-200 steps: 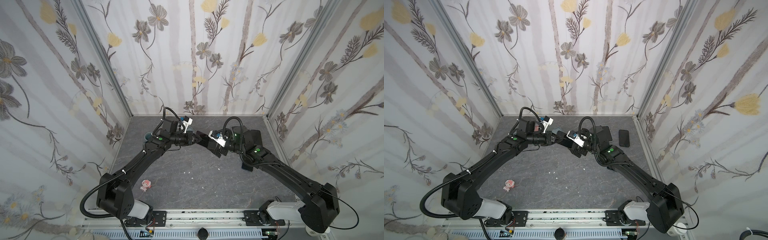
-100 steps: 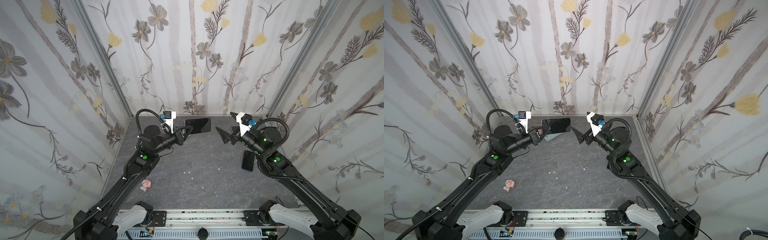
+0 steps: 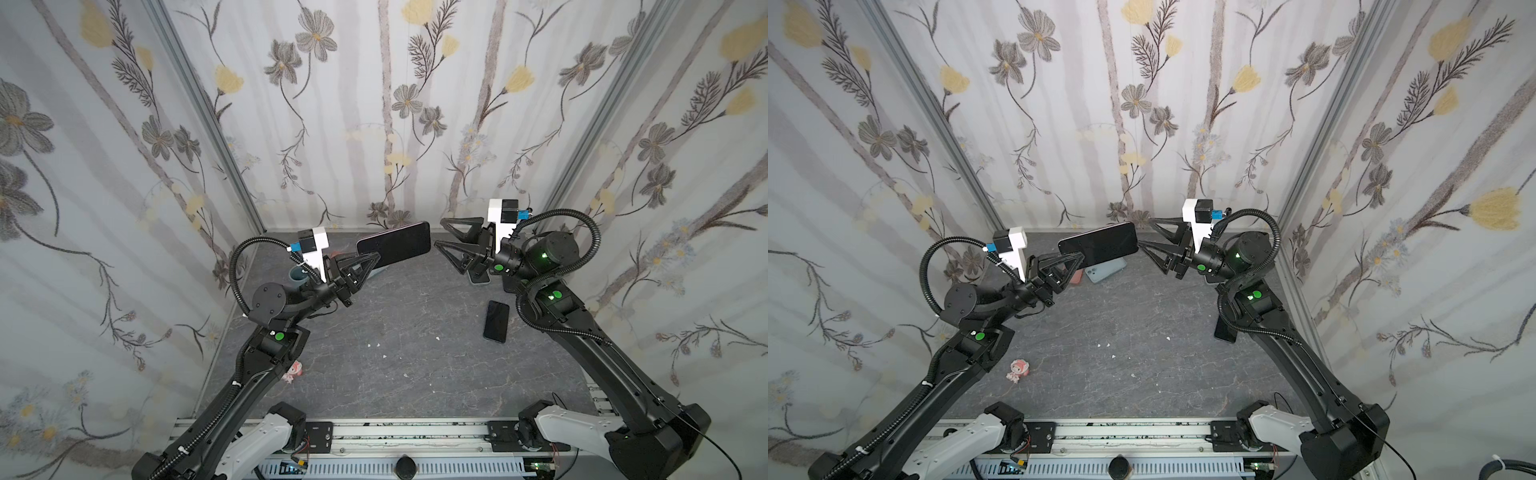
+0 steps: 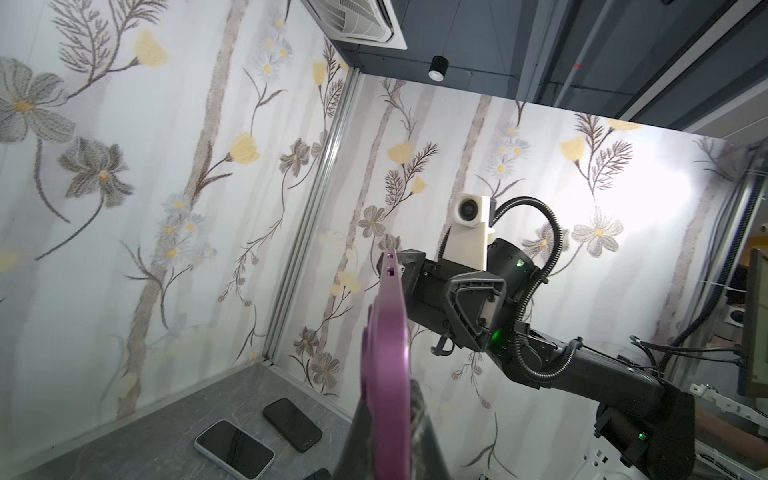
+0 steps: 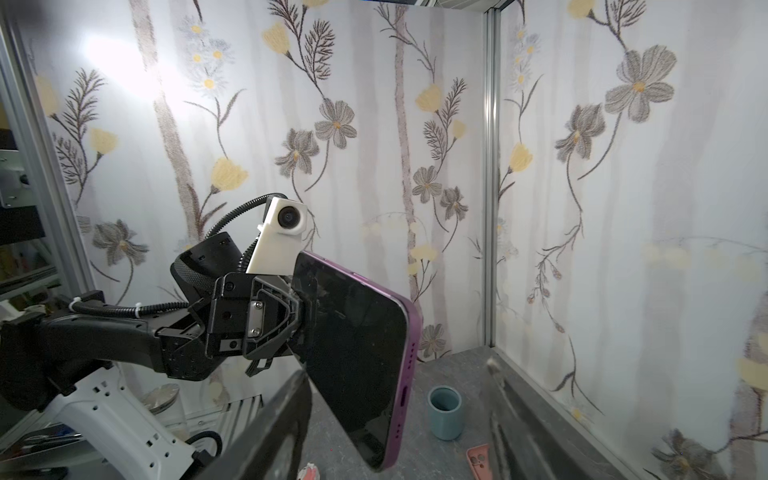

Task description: Put the phone into the phone case

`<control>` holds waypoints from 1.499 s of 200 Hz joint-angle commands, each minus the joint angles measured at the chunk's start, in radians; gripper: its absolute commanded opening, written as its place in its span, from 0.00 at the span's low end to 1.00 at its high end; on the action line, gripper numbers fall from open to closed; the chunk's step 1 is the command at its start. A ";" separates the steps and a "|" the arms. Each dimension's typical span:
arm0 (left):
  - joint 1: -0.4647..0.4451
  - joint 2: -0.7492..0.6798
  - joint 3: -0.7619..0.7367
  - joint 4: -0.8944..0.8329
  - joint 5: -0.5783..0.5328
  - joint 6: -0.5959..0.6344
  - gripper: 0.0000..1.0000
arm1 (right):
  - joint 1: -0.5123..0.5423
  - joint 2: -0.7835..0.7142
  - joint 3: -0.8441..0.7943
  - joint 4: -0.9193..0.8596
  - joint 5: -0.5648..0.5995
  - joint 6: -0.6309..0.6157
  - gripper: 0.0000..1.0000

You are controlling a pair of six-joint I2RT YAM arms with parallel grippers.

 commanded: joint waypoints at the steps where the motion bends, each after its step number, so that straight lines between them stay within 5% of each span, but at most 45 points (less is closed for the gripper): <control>1: -0.002 -0.003 -0.022 0.194 0.046 -0.061 0.00 | 0.002 0.031 0.034 0.052 -0.149 0.100 0.61; 54: -0.004 0.013 -0.024 0.229 0.078 -0.084 0.00 | 0.030 0.091 0.100 0.027 -0.288 0.158 0.28; 89: -0.003 0.018 -0.022 0.220 0.085 -0.081 0.00 | 0.040 0.100 0.116 0.008 -0.304 0.156 0.30; 168: -0.007 0.025 -0.018 0.222 0.094 -0.077 0.00 | 0.055 0.116 0.147 -0.016 -0.331 0.155 0.00; 207: -0.007 0.015 -0.007 0.169 0.055 -0.046 0.00 | 0.050 0.111 0.148 -0.045 -0.297 0.154 0.00; 220: -0.007 0.008 -0.002 0.146 0.031 -0.027 0.35 | 0.048 0.107 0.150 -0.044 -0.288 0.155 0.00; 251: -0.007 -0.041 -0.028 0.116 -0.075 0.053 0.89 | 0.032 0.077 0.148 -0.027 -0.247 0.149 0.00; 300: -0.006 -0.129 -0.036 -0.174 -0.652 0.211 0.94 | 0.001 0.017 0.148 -0.014 -0.206 0.146 0.00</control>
